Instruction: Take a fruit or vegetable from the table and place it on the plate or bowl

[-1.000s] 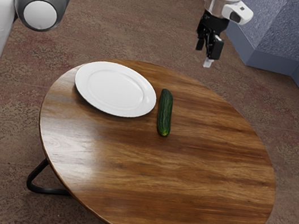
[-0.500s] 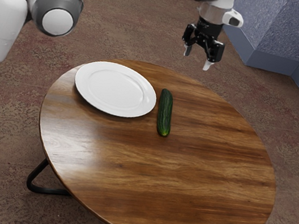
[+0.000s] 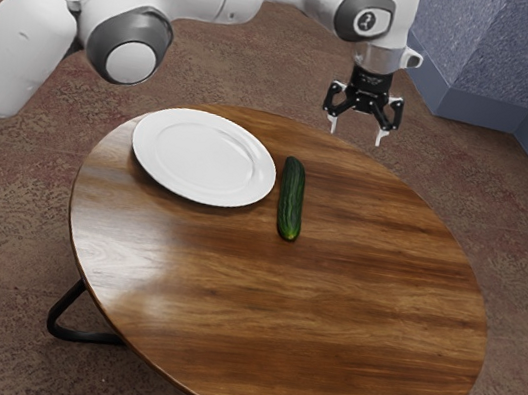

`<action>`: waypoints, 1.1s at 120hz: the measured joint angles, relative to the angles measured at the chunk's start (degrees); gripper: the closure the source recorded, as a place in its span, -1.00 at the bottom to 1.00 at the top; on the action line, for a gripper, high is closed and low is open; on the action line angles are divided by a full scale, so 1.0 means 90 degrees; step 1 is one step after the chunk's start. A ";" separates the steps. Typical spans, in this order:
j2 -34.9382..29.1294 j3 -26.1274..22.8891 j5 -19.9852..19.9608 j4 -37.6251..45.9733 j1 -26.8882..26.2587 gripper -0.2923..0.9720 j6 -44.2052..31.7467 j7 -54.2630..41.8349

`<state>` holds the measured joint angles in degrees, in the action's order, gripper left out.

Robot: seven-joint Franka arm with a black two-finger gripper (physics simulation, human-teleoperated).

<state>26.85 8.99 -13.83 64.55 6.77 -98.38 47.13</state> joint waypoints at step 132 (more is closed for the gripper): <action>-0.0647 0.1413 0.0204 0.2136 -0.1893 -0.54 -0.0727 0.2944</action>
<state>21.03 21.71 -12.00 83.77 -10.27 -104.92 73.63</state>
